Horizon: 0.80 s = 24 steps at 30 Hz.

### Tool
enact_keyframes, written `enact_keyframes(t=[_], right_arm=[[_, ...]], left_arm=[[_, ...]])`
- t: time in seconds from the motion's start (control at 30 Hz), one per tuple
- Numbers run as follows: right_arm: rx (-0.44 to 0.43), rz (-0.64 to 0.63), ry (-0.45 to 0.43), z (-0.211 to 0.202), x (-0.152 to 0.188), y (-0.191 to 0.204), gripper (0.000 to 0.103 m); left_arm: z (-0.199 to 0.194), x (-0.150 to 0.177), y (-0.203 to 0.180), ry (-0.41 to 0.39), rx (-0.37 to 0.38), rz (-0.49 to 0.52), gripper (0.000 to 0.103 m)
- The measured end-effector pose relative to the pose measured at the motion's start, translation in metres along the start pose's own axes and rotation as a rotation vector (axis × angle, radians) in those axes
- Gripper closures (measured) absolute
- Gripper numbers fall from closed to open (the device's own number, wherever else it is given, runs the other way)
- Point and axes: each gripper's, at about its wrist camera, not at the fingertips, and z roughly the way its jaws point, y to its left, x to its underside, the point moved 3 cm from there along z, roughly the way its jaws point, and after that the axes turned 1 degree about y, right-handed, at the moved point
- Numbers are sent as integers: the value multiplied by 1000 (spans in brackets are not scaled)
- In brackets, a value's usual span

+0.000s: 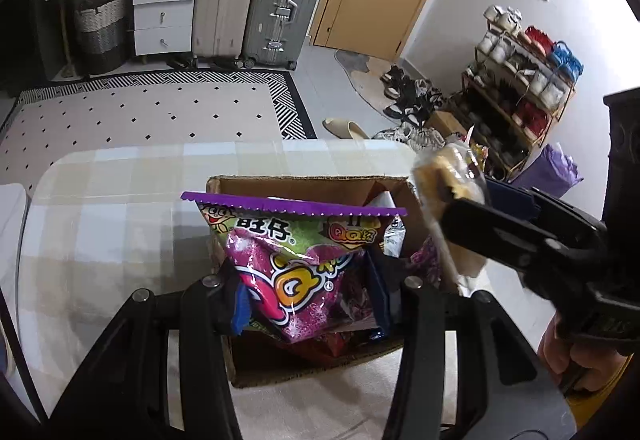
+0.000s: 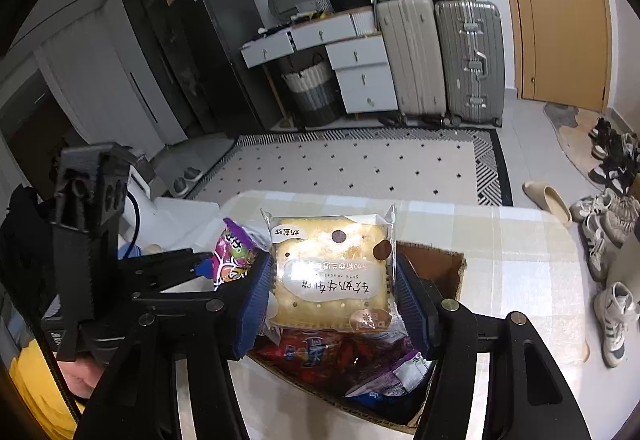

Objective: Organize snacks
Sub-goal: 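Lower both packets into the SF box and open both grippers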

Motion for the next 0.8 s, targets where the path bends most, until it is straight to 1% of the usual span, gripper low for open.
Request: enact_keyframes(t=[0.23,0.27,0.33,0.47,0.5,0.53,0.57,0.63,0.8], right_arm=[[17,-2,22,16,5,-6,43],[21,-4,26,18,6,-7,43],[27,-5,27,17,10,-8,43],[27,10,23,16,12,-12,43],[28,12,23,16,13,-13,43],[28,14,25,16,13,-15,43],[26,17,25,17,12,-15,43],[33,17,22,16,12,-15,43],[35,26,6,10,13,-18,43]], left_arm=[[25,-1,-4,12,0,13,60],[27,1,-4,15,5,9,60],[20,17,-2,18,8,9,60],[26,19,-5,25,-8,30,59],[26,20,-7,28,-7,33,58],[27,19,-10,32,-13,38,52],[28,20,-12,38,-19,47,49],[23,24,-12,28,-12,61,49],[14,22,-18,11,-20,90,40]])
